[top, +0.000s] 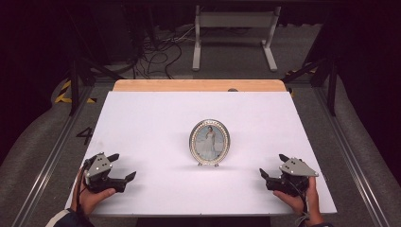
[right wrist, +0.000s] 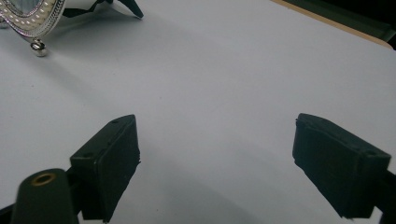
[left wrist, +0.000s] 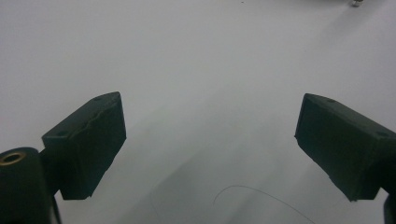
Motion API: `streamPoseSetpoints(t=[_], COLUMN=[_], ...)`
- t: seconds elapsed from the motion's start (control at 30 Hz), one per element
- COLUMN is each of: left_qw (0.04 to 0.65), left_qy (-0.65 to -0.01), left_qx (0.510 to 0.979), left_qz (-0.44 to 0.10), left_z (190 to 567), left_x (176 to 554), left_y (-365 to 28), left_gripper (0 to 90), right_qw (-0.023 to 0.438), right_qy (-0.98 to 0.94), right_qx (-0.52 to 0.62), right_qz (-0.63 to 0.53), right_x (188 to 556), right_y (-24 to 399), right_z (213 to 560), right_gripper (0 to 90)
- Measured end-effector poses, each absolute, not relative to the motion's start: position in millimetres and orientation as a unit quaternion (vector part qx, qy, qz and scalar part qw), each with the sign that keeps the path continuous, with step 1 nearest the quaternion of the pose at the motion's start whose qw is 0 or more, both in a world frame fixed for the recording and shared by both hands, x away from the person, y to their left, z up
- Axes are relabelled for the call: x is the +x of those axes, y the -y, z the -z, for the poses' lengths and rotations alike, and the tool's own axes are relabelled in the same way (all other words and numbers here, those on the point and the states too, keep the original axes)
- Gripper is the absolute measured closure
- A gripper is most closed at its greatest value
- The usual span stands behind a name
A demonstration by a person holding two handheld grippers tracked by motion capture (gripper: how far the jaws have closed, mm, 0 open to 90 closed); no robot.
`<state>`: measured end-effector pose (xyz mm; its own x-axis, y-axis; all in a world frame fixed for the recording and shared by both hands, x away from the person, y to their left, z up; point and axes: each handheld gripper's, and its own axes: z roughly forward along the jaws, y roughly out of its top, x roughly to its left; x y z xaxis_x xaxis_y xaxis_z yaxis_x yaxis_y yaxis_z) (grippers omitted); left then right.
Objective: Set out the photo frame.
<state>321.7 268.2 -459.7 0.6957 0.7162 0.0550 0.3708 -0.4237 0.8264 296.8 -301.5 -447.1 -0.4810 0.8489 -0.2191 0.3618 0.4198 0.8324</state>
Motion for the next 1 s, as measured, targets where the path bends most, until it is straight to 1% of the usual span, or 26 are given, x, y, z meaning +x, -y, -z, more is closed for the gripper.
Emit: streamPoseSetpoints(t=[0.2, 0.47, 1.0], left_qw=[0.431, 0.429, 0.426], left_qy=[-0.337, -0.339, -0.333], left_qx=[0.808, 0.81, 0.813], left_qz=[-0.217, -0.214, -0.216], left_z=[457.6, 458.0, 457.6], left_x=[321.6, 322.6, 323.1], left_y=[-268.4, -266.9, -264.0], left_gripper=[8.5, 8.3, 7.4], right_qw=[0.331, 0.331, 0.333], right_qy=[-0.772, -0.766, -0.769], right_qx=[0.397, 0.407, 0.407], right_qz=[-0.37, -0.371, -0.365], right_x=[296.2, 296.9, 298.5], right_y=[302.0, 302.3, 302.4], right_z=[447.0, 447.7, 450.3], right_gripper=[14.8, 16.4, 14.7])
